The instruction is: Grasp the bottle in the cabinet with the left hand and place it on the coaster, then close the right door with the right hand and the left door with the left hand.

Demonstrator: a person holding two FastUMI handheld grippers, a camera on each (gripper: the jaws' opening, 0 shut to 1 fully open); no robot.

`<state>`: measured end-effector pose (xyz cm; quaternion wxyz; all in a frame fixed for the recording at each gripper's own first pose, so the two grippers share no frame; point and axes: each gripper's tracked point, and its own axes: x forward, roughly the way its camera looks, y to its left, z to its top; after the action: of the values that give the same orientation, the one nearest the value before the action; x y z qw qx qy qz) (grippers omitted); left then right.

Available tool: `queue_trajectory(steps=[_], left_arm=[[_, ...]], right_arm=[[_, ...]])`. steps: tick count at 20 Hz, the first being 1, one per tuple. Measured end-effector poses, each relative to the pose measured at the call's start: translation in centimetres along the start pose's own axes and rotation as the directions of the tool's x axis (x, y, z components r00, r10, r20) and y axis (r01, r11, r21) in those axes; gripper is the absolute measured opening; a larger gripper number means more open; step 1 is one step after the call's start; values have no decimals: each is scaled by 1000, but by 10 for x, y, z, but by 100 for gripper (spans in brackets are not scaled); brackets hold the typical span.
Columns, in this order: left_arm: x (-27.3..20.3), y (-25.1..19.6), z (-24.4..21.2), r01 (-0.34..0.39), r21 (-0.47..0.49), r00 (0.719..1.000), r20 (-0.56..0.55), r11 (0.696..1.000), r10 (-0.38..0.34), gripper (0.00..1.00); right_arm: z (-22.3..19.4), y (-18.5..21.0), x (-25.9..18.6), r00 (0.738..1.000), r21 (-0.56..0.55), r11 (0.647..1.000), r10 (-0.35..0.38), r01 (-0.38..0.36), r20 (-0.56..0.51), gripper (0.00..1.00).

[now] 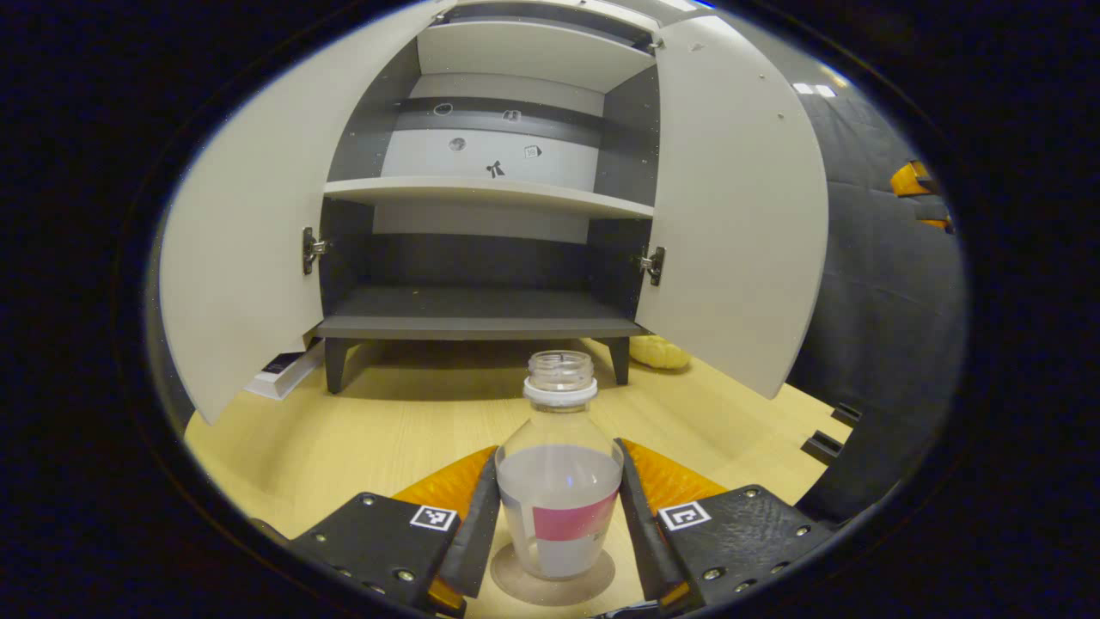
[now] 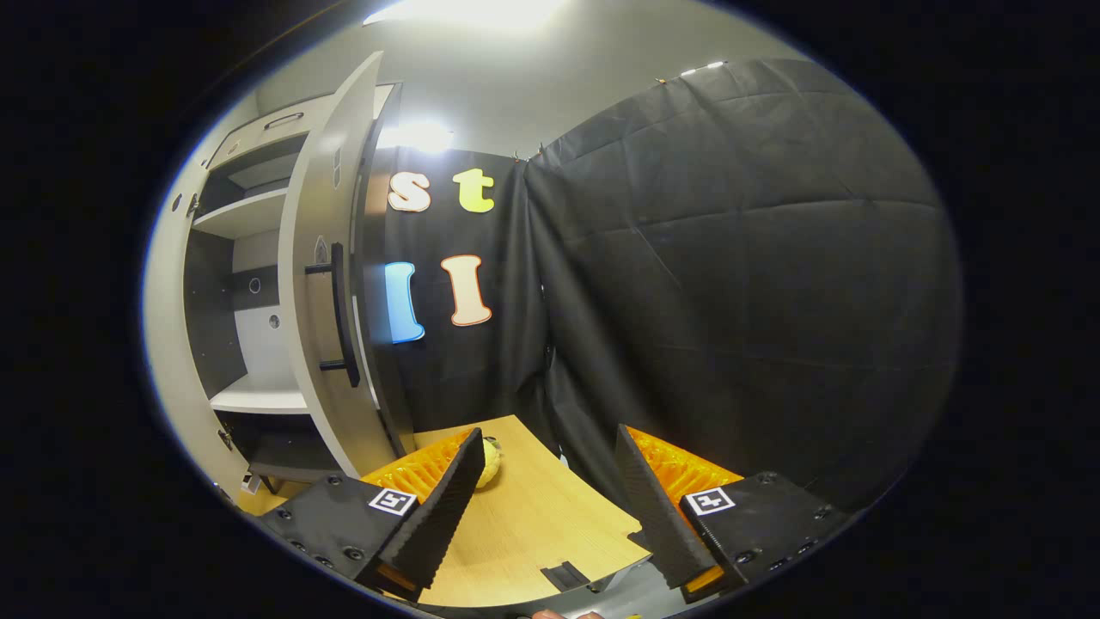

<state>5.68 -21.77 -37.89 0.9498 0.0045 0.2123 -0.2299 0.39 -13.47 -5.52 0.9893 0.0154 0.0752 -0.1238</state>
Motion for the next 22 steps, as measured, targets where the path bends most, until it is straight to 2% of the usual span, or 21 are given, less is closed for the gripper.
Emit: queue_trajectory(steps=[2, 3, 8, 9, 10, 11, 13, 15, 16, 18, 19, 20, 21, 22], left_arm=[[-10, -6, -7, 15, 29, 1000, -10, 999, -15, 65], [-11, -5, -8, 21, 35, 1000, -19, 999, -20, 72], [-15, -5, -18, 8, -5, 998, -70, 1000, -8, 74], [-19, -6, -22, 7, -10, 997, -78, 1000, -8, 92], [-21, -8, -23, 16, -16, 996, -82, 1000, -17, 97], [-25, -10, -21, 26, -23, 996, -80, 999, -28, 87], [-31, -12, -17, 41, -26, 996, -75, 999, -43, 97], [-45, -12, -15, 58, -13, 996, -73, 998, -58, 97], [-54, -14, -13, 66, -1, 996, -67, 998, -66, 92], [-73, -19, -13, 87, 23, 995, -59, 996, -85, 92], [-82, -17, -12, 79, 38, 996, -55, 996, -77, 92], [-91, -14, -8, 70, 47, 997, -49, 996, -68, 96], [-101, -11, -3, 58, 52, 998, -38, 997, -56, 96], [-110, -7, 5, 41, 50, 999, -22, 998, -40, 92]], right_arm=[[-6, 10, 0, 1000, 1, 1000, 20, -20, -23, 96], [-8, 14, 0, 999, 5, 1000, 26, -26, -35, 96], [-25, 30, 4, 995, 31, 998, 53, -51, -78, 97], [-28, 31, 3, 995, 35, 998, 56, -53, -88, 96], [-30, 33, 2, 994, 38, 998, 58, -55, -94, 96], [-31, 33, 2, 994, 37, 998, 58, -55, -97, 98], [-34, 33, 0, 994, 30, 998, 54, -51, -99, 98], [-37, 32, -2, 993, 27, 998, 53, -51, -103, 98], [-38, 33, -2, 993, 25, 998, 53, -51, -104, 98], [-37, 38, -2, 993, 24, 998, 67, -65, -96, 98], [-34, 42, -3, 993, 22, 997, 78, -76, -85, 98], [-33, 47, -3, 992, 17, 995, 95, -94, -80, 98], [-32, 53, -2, 991, 7, 994, 112, -112, -76, 98], [-33, 59, -2, 989, -8, 992, 127, -128, -74, 98]])
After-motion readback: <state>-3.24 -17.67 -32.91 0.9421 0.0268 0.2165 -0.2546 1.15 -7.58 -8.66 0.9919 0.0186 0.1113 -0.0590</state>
